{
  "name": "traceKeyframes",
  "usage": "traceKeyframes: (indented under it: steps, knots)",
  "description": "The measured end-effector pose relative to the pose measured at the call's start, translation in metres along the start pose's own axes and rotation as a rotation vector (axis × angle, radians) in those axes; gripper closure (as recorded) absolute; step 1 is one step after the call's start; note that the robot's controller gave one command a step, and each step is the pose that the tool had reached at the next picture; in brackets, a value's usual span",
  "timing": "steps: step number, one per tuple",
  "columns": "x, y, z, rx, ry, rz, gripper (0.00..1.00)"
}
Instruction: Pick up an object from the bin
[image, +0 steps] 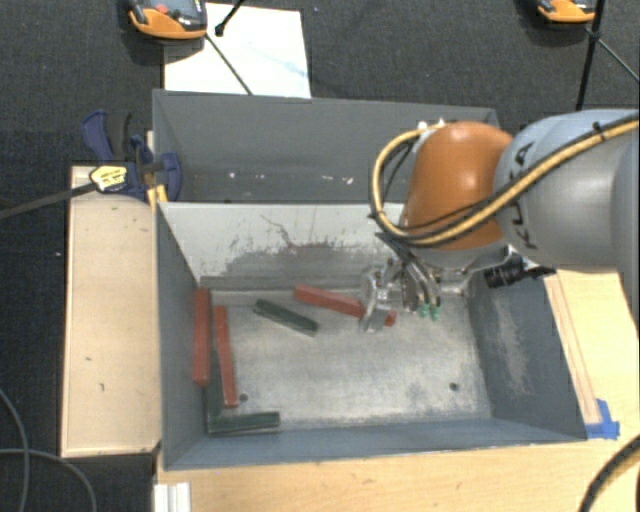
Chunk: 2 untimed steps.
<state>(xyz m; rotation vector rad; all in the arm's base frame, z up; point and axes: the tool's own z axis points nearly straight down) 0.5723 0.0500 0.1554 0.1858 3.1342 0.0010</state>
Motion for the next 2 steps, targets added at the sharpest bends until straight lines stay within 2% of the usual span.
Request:
traceKeyframes:
  steps: [1, 2]
  knots:
    - [-0.006, -0.007, -0.042, 0.001, 0.007, 0.005, 1.0]
    - [0.006, -0.003, -0.084, 0.001, 0.0, -0.01, 1.0]
